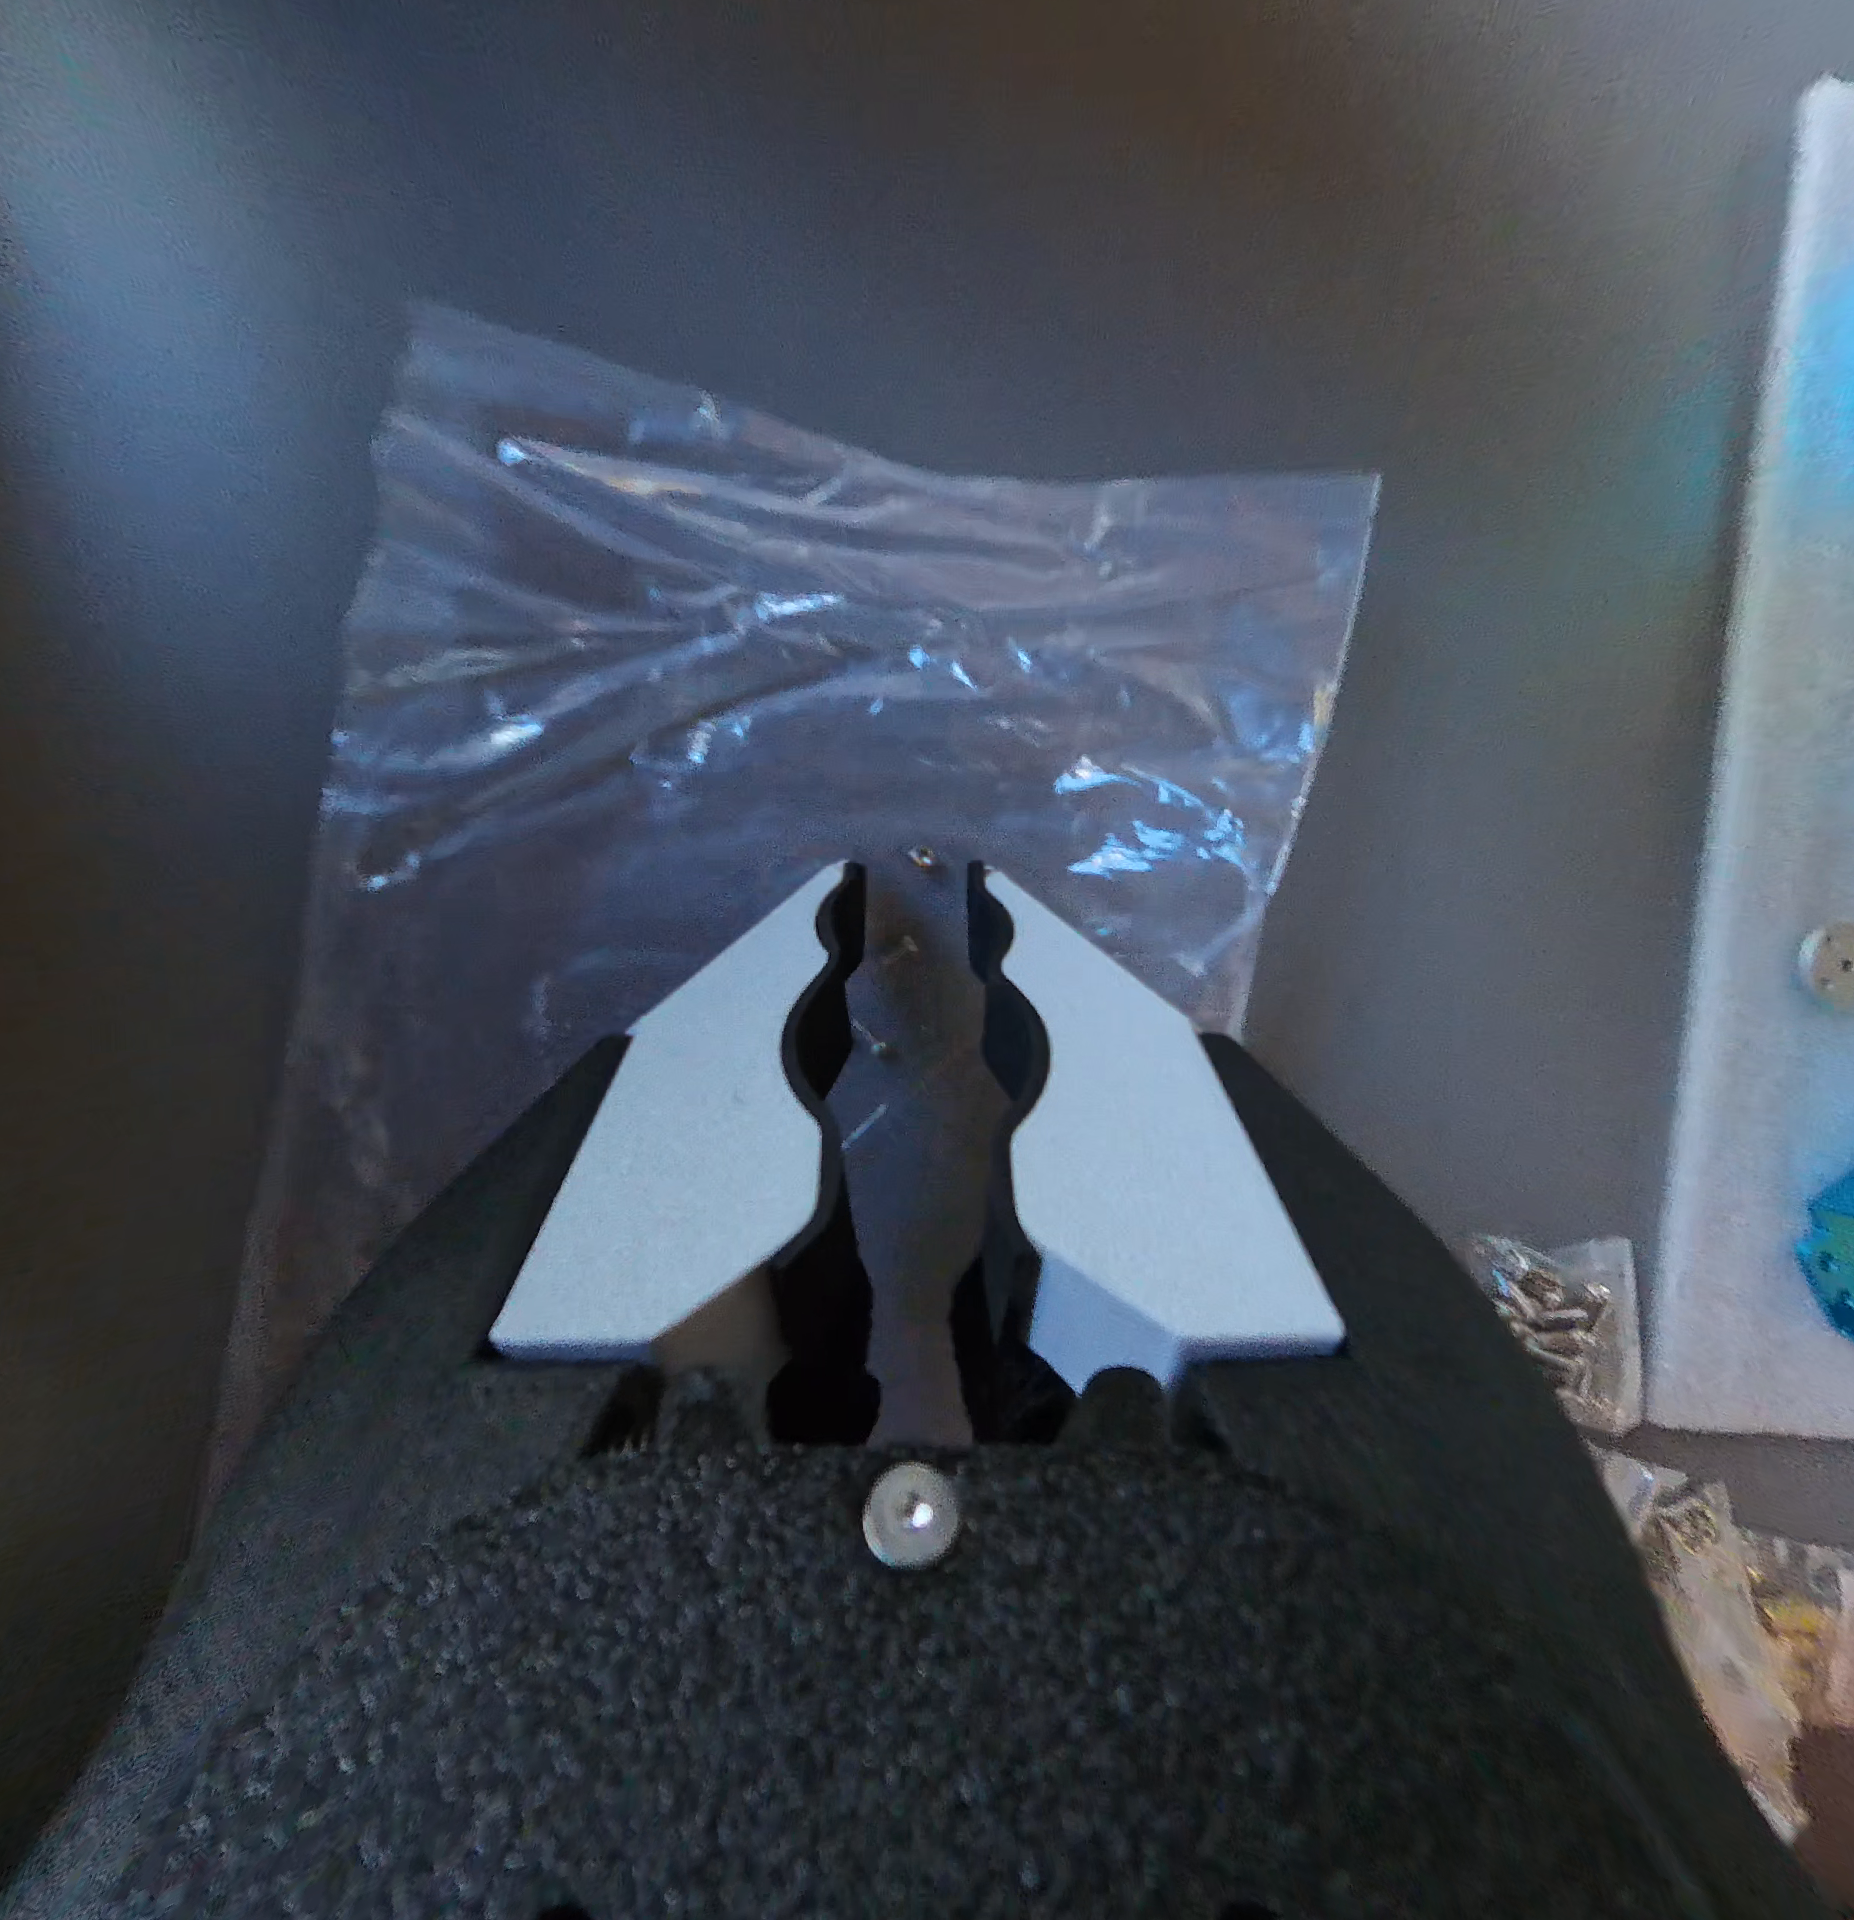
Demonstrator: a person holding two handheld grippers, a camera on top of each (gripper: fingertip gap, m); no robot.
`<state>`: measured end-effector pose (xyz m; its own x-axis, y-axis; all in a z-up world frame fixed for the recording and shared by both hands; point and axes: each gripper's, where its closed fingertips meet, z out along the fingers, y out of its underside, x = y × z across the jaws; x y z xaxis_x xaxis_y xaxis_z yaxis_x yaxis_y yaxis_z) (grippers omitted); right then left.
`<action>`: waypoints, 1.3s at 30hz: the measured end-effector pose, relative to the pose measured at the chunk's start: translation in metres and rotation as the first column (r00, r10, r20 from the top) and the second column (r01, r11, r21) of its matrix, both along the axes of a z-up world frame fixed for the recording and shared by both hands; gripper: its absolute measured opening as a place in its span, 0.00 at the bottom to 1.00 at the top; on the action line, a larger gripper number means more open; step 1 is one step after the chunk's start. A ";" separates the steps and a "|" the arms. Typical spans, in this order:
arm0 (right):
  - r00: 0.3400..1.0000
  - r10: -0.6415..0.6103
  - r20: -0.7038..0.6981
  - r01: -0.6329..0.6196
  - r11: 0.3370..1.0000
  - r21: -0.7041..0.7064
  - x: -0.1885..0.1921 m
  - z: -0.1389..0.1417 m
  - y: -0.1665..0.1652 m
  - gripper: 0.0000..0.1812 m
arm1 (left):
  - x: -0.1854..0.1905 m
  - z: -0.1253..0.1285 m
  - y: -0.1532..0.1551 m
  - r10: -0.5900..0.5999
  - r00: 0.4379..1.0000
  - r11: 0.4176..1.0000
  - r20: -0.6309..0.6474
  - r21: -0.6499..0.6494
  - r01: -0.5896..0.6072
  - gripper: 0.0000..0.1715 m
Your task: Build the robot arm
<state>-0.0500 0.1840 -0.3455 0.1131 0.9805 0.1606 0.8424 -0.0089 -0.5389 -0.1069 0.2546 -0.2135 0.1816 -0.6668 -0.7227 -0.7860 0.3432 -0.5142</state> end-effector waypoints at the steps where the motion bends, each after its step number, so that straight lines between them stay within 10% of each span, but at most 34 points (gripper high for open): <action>1: 1.000 0.003 -0.017 -0.003 1.000 0.001 0.000 0.002 0.001 0.09 | 0.000 0.000 0.000 -0.006 1.000 1.000 -0.003 0.001 0.006 0.00; 39: 0.996 0.057 -0.074 -0.065 0.991 -0.119 -0.005 -0.002 0.002 0.01 | 0.001 0.003 -0.005 -0.045 0.998 0.998 0.052 -0.044 0.047 0.00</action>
